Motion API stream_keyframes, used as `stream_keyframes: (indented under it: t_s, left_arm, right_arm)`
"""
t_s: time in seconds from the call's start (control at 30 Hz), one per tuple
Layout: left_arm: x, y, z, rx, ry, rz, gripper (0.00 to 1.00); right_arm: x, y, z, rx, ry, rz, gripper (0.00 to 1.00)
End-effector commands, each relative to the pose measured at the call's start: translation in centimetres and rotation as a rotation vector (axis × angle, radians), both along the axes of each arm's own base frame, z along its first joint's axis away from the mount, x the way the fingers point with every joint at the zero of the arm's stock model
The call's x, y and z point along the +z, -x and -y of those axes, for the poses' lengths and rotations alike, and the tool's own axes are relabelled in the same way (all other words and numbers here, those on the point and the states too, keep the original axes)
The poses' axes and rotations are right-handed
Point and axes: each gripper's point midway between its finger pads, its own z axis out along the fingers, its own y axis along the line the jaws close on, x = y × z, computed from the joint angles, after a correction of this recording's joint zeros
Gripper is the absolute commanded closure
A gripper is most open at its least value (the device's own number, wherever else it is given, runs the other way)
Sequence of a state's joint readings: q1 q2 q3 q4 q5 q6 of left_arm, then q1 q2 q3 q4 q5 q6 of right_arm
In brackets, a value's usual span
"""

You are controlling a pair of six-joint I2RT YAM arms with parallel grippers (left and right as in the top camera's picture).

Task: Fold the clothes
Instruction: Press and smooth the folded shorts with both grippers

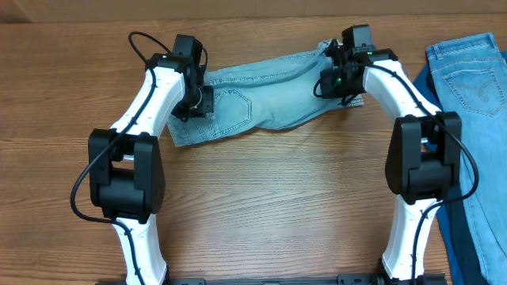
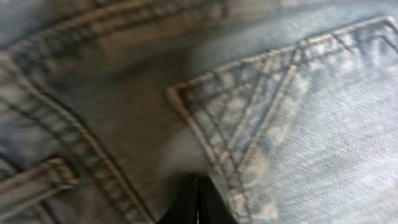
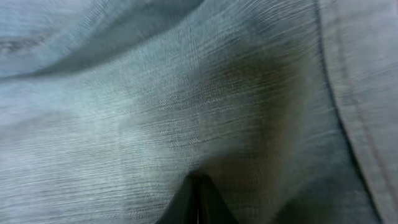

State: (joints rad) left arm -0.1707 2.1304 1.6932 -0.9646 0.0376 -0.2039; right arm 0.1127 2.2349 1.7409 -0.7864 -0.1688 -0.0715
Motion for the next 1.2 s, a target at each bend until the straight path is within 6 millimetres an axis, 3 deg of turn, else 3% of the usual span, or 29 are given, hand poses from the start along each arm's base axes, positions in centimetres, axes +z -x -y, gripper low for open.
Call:
stream_keyframes:
  t_s: [0.0, 0.13, 0.27, 0.4, 0.47, 0.63, 0.83, 0.93, 1.03, 1.17]
  left_arm:
    - [-0.3, -1.1, -1.9, -0.001, -0.116, 0.047, 0.96]
    - [-1.3, -1.7, -2.8, 0.015, -0.136, 0.082, 0.96]
    - [-3.3, -1.0, -4.0, 0.039, -0.139, 0.069, 0.96]
    - [-3.4, -2.0, -4.8, 0.017, -0.143, 0.110, 0.96]
    - [-3.2, -2.7, -5.3, 0.003, -0.146, 0.141, 0.96]
    - [-2.7, -4.5, -5.3, -0.118, -0.173, 0.216, 0.96]
    - [-4.8, -4.4, -5.5, -0.152, -0.186, 0.185, 0.96]
    - [-2.3, -6.0, -5.6, -0.142, -0.199, 0.245, 0.96]
    - [1.7, -7.6, -5.4, -0.135, -0.198, 0.305, 0.96]
    - [6.3, -8.3, -5.1, -0.132, -0.194, 0.337, 0.96]
  right_arm:
    - [-0.7, 0.4, 0.1, 0.012, 0.004, -0.029, 0.96]
    - [-1.3, 1.7, 0.9, -0.001, 0.047, -0.087, 0.96]
    - [-2.7, 2.6, 1.1, -0.004, 0.052, -0.111, 0.96]
    - [-3.6, 3.6, 1.2, -0.011, 0.053, -0.145, 0.96]
    - [-4.6, 5.6, 1.7, -0.087, 0.064, -0.229, 0.96]
    - [-4.9, 9.4, 2.3, -0.196, 0.082, -0.399, 0.96]
    - [-4.1, 14.7, 2.8, -0.314, 0.125, -0.634, 0.96]
    - [-3.9, 15.3, 2.9, -0.313, 0.133, -0.657, 0.96]
    - [-3.7, 13.8, 2.9, -0.314, 0.127, -0.597, 0.96]
    - [-0.4, 10.5, 2.5, -0.312, 0.093, -0.474, 0.96]
